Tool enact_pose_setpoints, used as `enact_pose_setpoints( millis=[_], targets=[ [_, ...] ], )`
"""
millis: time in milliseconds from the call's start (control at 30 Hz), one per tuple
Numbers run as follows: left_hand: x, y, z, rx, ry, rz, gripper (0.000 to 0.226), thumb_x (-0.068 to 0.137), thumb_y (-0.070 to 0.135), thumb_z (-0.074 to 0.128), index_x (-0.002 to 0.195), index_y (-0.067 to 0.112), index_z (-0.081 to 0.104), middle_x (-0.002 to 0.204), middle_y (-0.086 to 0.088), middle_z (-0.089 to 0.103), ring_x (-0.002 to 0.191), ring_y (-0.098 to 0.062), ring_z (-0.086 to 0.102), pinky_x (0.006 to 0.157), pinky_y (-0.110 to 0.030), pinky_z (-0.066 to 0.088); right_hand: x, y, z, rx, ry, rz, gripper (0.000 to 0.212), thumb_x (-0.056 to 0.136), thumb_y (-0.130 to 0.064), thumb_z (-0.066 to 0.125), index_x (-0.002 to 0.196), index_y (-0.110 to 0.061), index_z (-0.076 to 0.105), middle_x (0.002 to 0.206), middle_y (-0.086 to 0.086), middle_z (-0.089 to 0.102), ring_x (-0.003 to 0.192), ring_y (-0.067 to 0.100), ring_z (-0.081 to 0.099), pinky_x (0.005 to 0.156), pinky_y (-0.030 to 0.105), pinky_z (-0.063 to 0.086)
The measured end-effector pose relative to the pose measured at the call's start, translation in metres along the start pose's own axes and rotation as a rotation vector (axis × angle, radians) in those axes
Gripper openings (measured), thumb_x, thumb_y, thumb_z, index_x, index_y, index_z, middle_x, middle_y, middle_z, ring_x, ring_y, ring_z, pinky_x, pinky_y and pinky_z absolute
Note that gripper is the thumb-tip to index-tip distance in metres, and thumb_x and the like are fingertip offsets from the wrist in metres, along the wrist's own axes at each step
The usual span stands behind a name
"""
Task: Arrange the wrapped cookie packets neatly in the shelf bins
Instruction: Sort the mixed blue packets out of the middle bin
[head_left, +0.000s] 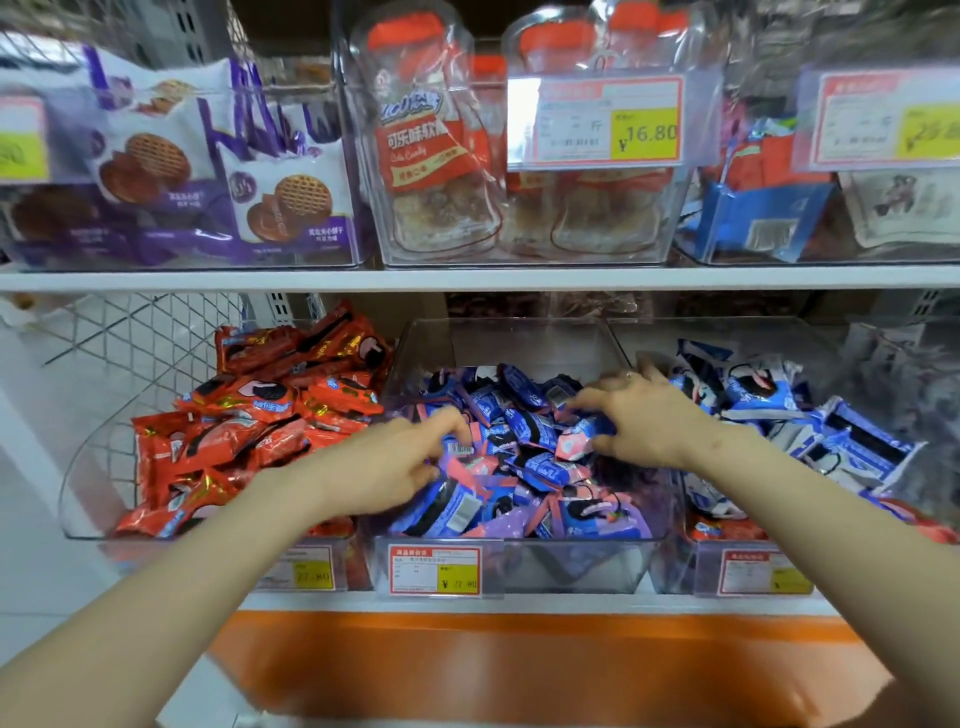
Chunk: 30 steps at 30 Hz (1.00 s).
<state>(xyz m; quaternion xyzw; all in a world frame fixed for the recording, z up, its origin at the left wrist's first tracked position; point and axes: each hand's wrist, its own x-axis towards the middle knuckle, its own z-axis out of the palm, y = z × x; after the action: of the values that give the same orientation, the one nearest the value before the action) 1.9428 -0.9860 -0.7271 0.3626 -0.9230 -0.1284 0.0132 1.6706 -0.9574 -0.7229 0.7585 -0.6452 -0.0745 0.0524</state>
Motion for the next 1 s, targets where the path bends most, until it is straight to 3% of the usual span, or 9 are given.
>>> enact_pose_setpoints(
  millis=[100,167,233,333,433,533,667,833,1000],
  targets=[
    [0.009,0.006,0.015,0.308,-0.116,-0.004,0.022,0.093,0.015,0.049,0.113,0.024,0.053,0.114,0.001,0.061,0.107,-0.021,0.055,0.089,-0.033,0.043,0.004,-0.007,0.001,-0.084,-0.082,-0.010,0.037,0.088,-0.041,0.055,0.125,-0.037,0.054,0.119,0.000,0.062,0.124,0.017,0.047,0.116,0.046,-0.006],
    [0.012,0.009,0.016,0.336,-0.131,-0.001,0.028,0.093,0.013,0.047,0.116,0.024,0.059,0.124,0.004,0.055,0.118,-0.017,0.048,0.095,-0.031,0.039,0.003,-0.009,-0.003,-0.029,-0.078,-0.063,0.019,0.088,-0.033,0.056,0.106,-0.034,0.064,0.106,-0.007,0.067,0.113,0.012,0.055,0.116,0.041,-0.003],
    [0.016,0.011,0.010,0.255,-0.092,-0.030,0.031,0.093,0.011,0.045,0.116,0.026,0.060,0.126,0.007,0.053,0.120,-0.014,0.046,0.096,-0.030,0.039,-0.002,-0.009,-0.009,0.055,-0.122,-0.108,0.021,0.088,-0.020,0.054,0.096,-0.031,0.069,0.102,-0.011,0.069,0.106,0.007,0.057,0.116,0.036,-0.003],
    [0.033,0.012,0.005,0.075,0.027,-0.039,0.027,0.093,0.011,0.047,0.115,0.022,0.060,0.122,0.005,0.055,0.118,-0.014,0.047,0.095,-0.029,0.039,-0.010,-0.009,-0.013,0.136,-0.132,-0.148,0.030,0.087,-0.011,0.052,0.100,-0.031,0.071,0.098,-0.013,0.071,0.105,0.002,0.057,0.117,0.035,-0.008],
    [0.068,0.015,0.011,0.000,0.064,0.034,0.032,0.093,0.015,0.053,0.125,0.018,0.052,0.130,0.000,0.050,0.124,-0.016,0.041,0.102,-0.030,0.033,-0.013,-0.006,-0.007,0.078,-0.090,-0.125,0.029,0.092,-0.024,0.050,0.115,-0.038,0.063,0.105,-0.013,0.068,0.123,0.006,0.046,0.116,0.036,-0.009],
    [0.106,0.020,0.025,0.011,-0.021,0.086,0.057,0.089,0.033,0.061,0.139,0.019,0.039,0.143,-0.005,0.039,0.133,-0.022,0.032,0.108,-0.036,0.028,-0.012,-0.004,0.000,-0.007,-0.119,-0.125,0.037,0.090,-0.036,0.052,0.126,-0.045,0.052,0.116,-0.003,0.062,0.135,0.019,0.034,0.119,0.046,-0.005],
    [0.134,0.025,0.037,0.072,-0.175,0.042,0.079,0.084,0.048,0.062,0.147,0.017,0.026,0.151,-0.006,0.028,0.138,-0.025,0.025,0.112,-0.040,0.024,-0.012,-0.008,0.004,-0.187,-0.093,-0.203,0.045,0.091,-0.031,0.048,0.135,-0.039,0.044,0.125,0.002,0.060,0.128,0.018,0.043,0.113,0.043,-0.017],
    [0.120,0.019,0.034,0.211,-0.219,0.022,0.076,0.081,0.059,0.057,0.141,0.019,0.036,0.144,-0.002,0.040,0.131,-0.023,0.035,0.105,-0.039,0.031,-0.010,-0.004,-0.003,-0.071,-0.180,-0.227,0.043,0.090,-0.017,0.045,0.122,-0.043,0.058,0.113,-0.006,0.067,0.121,0.008,0.048,0.113,0.040,-0.019],
    [0.087,0.004,0.025,0.298,-0.197,-0.012,0.057,0.086,0.056,0.053,0.131,0.021,0.047,0.132,-0.004,0.053,0.121,-0.024,0.047,0.095,-0.032,0.038,-0.008,-0.001,-0.011,0.077,-0.189,-0.233,0.041,0.089,-0.009,0.043,0.110,-0.036,0.066,0.104,-0.009,0.071,0.113,0.005,0.054,0.117,0.037,-0.015]
  ],
)
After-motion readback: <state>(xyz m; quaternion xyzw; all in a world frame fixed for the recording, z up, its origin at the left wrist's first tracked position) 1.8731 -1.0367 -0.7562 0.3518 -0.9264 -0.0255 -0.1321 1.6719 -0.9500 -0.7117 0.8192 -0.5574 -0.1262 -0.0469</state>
